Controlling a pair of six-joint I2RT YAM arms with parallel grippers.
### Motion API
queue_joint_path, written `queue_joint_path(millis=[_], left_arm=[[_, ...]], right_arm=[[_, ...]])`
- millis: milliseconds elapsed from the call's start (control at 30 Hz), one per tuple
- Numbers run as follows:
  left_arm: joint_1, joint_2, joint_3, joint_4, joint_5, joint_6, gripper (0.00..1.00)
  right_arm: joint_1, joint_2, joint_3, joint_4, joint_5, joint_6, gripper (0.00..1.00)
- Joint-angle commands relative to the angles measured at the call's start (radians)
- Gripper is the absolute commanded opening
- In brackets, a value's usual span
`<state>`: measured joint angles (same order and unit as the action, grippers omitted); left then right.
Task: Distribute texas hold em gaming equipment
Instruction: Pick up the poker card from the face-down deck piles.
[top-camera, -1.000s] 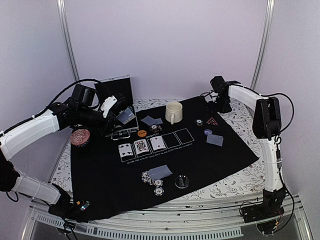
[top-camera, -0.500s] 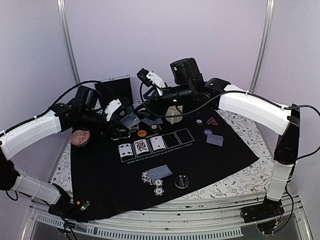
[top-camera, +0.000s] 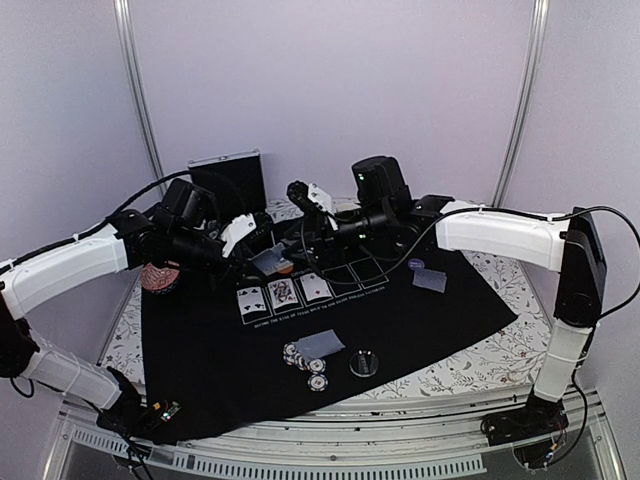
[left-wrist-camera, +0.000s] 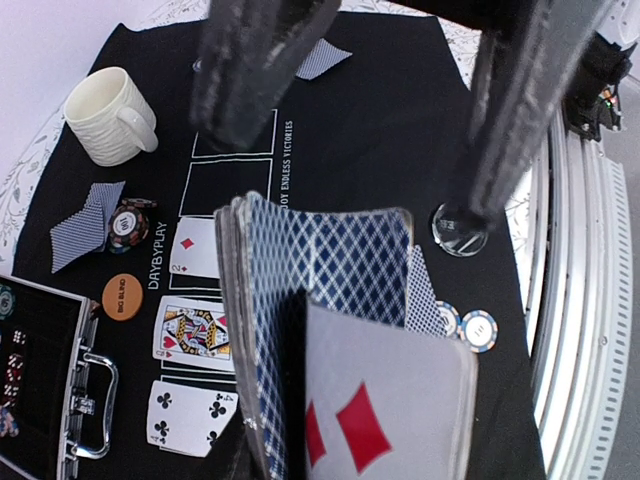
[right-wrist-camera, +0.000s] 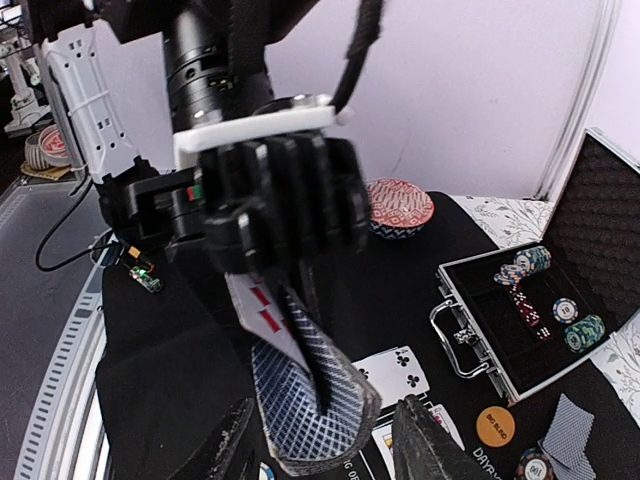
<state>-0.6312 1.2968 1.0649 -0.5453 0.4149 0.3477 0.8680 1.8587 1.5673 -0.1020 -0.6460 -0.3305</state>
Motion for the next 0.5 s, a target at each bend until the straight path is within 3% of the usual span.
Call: queue_joint_path(millis=[0, 467], left_arm=[[-0.015, 0.012, 0.006, -0.013, 0.014, 0.017, 0.26], [-0.016, 0.009, 0.004, -0.012, 0.011, 0.021, 0.26]], right_arm=[[-0.002, -0.059, -0.077, 0.192, -0.089, -0.045, 0.46], [0.022, 0.047, -0.002, 0.206, -0.149, -0.082, 0.32]])
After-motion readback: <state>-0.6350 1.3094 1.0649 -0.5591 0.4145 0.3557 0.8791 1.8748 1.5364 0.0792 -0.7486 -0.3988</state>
